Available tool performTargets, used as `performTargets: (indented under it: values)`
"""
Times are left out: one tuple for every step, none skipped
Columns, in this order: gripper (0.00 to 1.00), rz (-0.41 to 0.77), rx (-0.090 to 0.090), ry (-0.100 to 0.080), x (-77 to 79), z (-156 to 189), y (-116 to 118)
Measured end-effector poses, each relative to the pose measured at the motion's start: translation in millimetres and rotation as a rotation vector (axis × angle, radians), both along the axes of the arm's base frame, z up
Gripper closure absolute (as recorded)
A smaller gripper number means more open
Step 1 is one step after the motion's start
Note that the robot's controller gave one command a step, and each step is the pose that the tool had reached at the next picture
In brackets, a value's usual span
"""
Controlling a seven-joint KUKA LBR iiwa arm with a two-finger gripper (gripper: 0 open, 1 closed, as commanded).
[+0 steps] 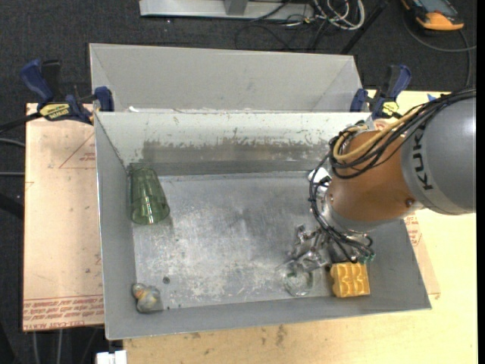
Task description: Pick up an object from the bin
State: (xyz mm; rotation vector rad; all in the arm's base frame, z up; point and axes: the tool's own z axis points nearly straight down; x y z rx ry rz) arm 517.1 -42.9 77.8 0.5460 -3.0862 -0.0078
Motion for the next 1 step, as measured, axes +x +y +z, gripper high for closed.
performTargets:
  values:
    - [1.0, 0.061, -0.002, -0.007, -15.2, 182.9, -30.3]
